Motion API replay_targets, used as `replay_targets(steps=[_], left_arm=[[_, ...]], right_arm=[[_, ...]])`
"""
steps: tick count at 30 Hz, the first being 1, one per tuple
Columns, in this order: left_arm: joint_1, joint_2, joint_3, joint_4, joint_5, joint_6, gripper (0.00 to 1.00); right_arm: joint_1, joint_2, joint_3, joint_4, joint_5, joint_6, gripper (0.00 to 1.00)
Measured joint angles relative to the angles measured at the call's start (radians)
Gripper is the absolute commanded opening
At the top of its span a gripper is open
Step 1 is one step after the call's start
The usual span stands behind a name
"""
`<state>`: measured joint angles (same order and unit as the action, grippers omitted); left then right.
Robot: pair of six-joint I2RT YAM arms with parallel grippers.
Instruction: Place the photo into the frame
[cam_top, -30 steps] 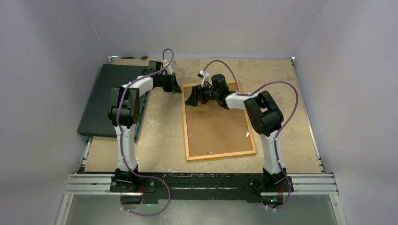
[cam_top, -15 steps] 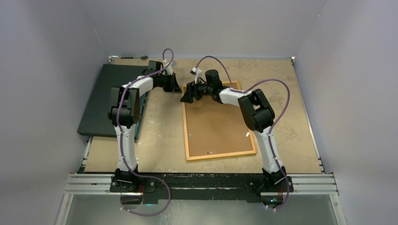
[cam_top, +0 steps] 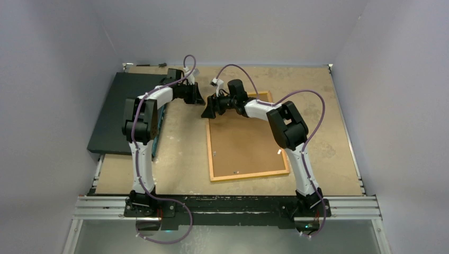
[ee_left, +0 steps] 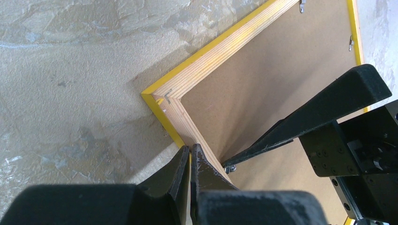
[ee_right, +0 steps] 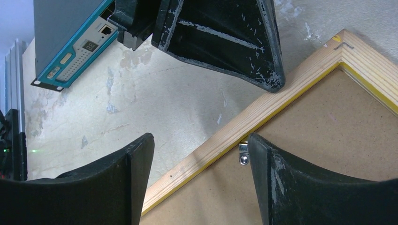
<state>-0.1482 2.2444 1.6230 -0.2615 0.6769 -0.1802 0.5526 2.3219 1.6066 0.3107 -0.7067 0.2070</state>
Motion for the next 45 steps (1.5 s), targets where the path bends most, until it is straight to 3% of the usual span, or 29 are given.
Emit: replay_targets(steps=[22,27,30,33,38,45], left_arm=[[0.0,0.0,0.0,0.0,0.0,0.0,0.0],[0.0,0.0,0.0,0.0,0.0,0.0,0.0],[0.0,-0.001,0.0,-0.002,-0.001,0.0,0.04],[0.003,-0.005,0.0,-0.015,-0.002,0.003,0.14],[0.014,-0.031,0.0,-0.121,-0.008,0.035,0.34],[0.003,-0.223,-0.156,-0.245,0.019,0.08,0.34]], right_arm=[[-0.01,-0.002,-0.025,0.031,-0.06,-0.013,0.73],[-0.008,-0.018,-0.045,0.041,-0.027,0.005,0.89],[-0.003,-0.121,-0.153,0.039,0.07,0.036,0.94],[-0.001,-0.252,-0.238,0.035,0.162,0.056,0.99],[0.003,-0.471,-0.369,0.045,0.251,0.098,0.98],[0.069,-0.649,-0.663,-0.005,0.206,0.133,0.9]])
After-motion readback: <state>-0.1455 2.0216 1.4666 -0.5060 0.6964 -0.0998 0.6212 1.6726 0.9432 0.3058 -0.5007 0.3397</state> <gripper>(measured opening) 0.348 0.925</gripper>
